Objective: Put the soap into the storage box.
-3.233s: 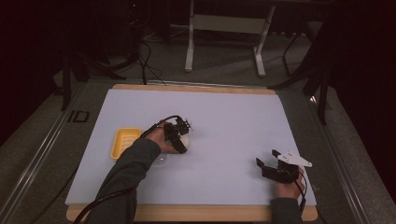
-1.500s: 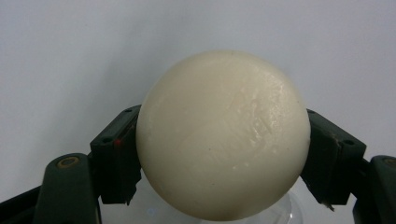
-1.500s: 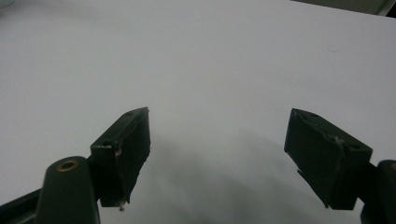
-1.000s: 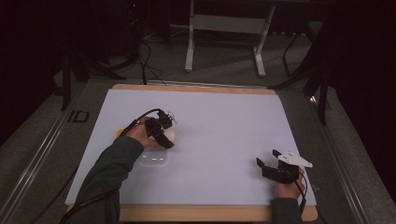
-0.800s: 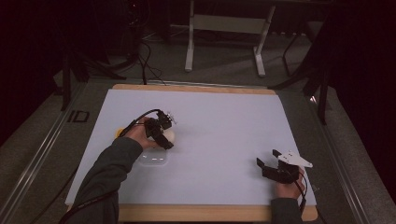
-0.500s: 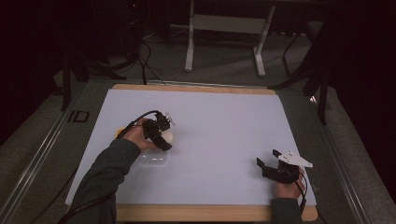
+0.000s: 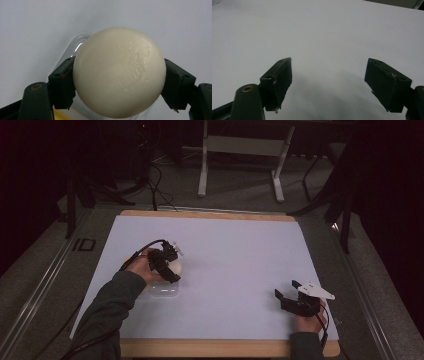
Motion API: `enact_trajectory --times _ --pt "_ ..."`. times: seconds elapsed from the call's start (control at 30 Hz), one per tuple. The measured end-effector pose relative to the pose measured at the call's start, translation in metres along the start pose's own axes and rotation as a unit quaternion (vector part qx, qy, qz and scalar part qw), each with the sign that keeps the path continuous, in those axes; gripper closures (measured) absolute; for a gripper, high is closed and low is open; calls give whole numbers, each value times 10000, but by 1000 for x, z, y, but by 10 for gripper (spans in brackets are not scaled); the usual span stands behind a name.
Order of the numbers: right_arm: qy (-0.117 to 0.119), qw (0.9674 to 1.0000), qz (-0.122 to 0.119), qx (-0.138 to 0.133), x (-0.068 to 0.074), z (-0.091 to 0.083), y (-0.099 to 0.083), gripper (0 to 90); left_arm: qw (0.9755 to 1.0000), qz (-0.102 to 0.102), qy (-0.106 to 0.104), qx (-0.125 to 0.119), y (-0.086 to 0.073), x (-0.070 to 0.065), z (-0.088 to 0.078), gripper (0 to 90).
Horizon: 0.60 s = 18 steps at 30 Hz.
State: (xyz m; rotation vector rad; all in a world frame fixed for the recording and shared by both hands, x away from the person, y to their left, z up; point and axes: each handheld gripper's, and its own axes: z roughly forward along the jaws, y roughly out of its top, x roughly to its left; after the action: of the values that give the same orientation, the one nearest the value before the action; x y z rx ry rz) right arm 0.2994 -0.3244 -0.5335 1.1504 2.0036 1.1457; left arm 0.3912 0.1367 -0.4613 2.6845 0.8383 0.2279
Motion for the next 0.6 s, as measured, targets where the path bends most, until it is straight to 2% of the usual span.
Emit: enact_trajectory --times 0.6 --pt "-11 10000 0 -28 0 0 0 215 9999 -89 59 -36 -8 6 -6 248"
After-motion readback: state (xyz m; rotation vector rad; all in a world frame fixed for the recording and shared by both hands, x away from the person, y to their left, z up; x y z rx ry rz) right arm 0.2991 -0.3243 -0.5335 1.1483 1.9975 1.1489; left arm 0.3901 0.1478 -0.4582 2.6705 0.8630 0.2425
